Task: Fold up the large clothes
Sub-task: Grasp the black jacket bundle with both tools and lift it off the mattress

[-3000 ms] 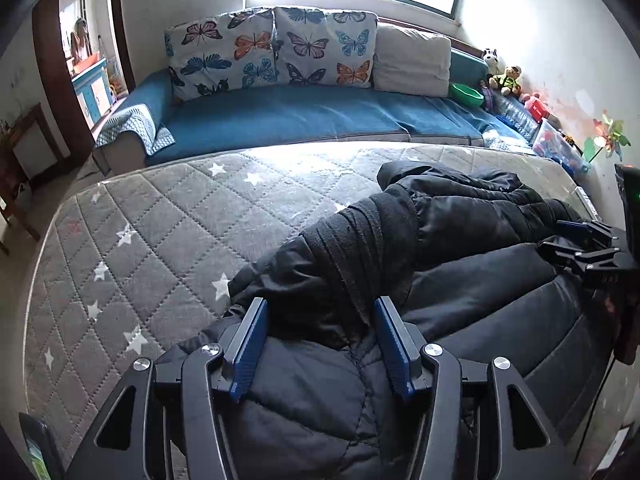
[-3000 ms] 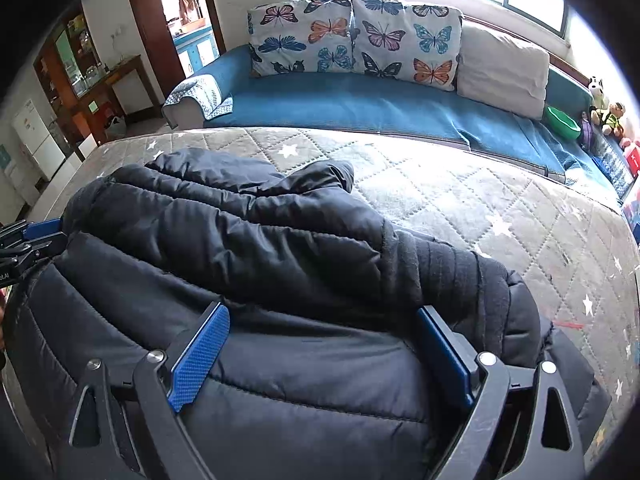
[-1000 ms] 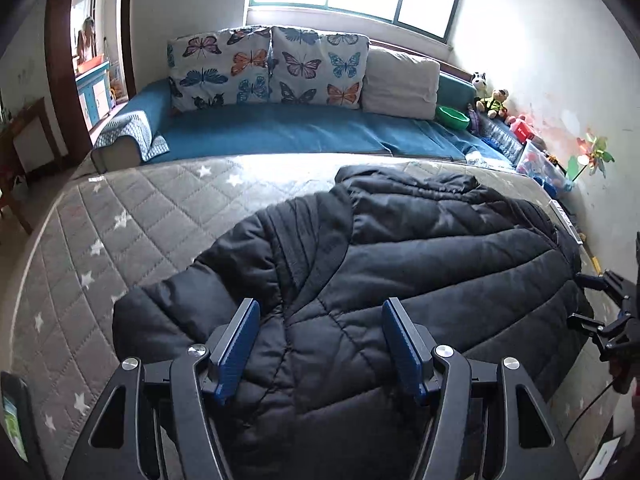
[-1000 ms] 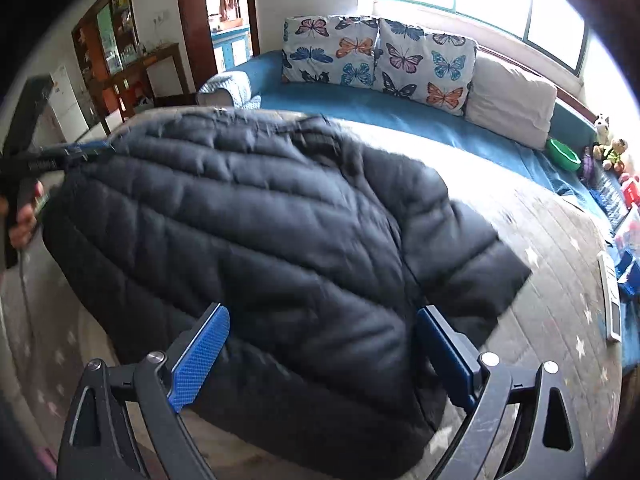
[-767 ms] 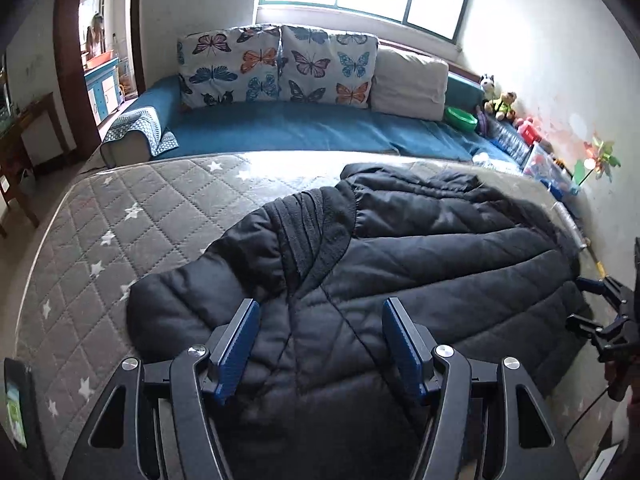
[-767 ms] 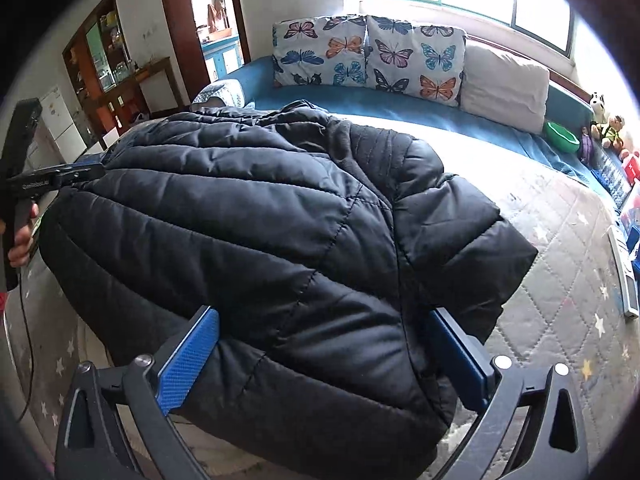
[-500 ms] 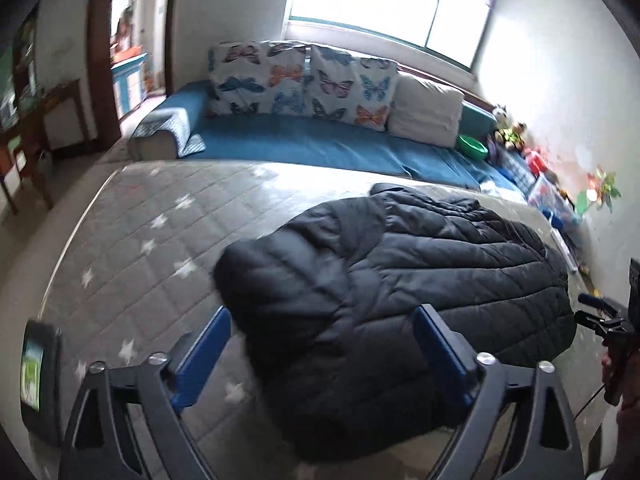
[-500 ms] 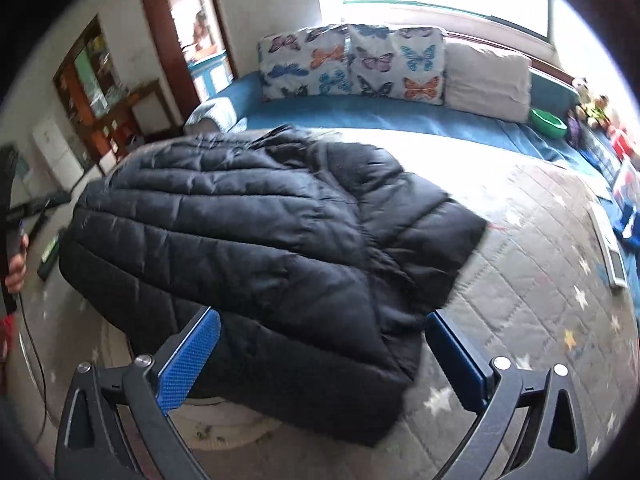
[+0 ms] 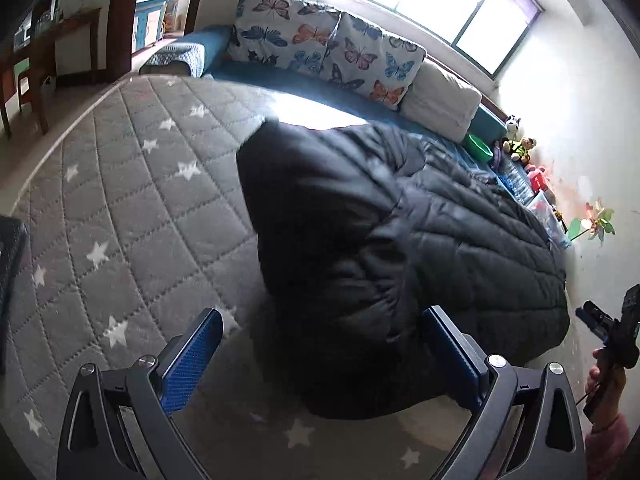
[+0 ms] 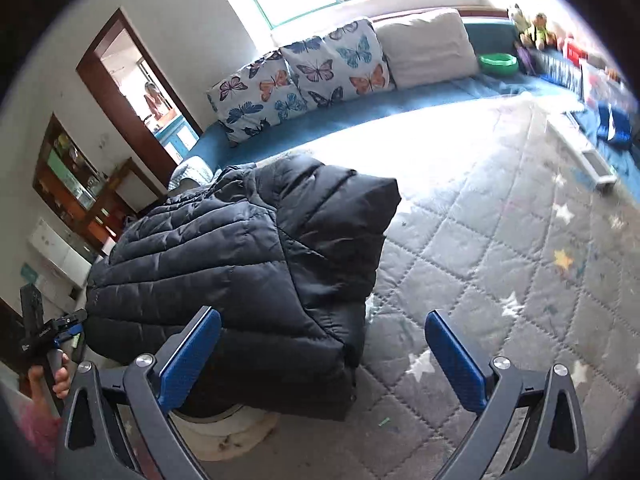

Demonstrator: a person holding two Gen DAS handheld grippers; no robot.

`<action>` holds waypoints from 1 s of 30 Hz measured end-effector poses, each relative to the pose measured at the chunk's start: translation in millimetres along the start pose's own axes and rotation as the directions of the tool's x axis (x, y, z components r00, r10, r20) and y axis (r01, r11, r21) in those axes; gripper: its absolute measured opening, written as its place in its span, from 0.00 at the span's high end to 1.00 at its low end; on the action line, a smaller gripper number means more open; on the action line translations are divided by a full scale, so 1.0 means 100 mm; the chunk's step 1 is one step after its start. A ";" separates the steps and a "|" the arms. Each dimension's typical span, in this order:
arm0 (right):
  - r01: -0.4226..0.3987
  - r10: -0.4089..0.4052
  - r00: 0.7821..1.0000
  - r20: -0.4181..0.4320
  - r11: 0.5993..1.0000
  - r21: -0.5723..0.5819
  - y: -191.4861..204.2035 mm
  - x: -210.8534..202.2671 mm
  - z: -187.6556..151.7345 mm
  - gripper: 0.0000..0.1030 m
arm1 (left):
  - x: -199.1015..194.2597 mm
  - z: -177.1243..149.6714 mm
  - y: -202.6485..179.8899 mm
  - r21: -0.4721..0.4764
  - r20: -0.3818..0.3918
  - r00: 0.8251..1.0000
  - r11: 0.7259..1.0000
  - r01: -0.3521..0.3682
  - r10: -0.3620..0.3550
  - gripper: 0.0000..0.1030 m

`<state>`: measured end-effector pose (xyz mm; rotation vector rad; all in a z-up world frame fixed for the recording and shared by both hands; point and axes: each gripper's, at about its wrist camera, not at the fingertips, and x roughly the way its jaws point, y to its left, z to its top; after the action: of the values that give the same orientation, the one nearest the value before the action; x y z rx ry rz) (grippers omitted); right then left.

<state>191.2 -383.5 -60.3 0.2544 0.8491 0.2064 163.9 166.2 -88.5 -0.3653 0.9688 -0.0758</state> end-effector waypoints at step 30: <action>-0.211 0.258 0.930 -0.262 0.958 0.194 -0.39 0.67 -0.09 0.00 | 0.40 0.40 0.16 -0.148 -0.095 0.964 0.962 0.231 -0.247 0.00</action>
<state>230.4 -400.9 -125.5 0.4905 1.1242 0.4068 217.8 183.0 -104.5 -0.6089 1.0406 -0.2541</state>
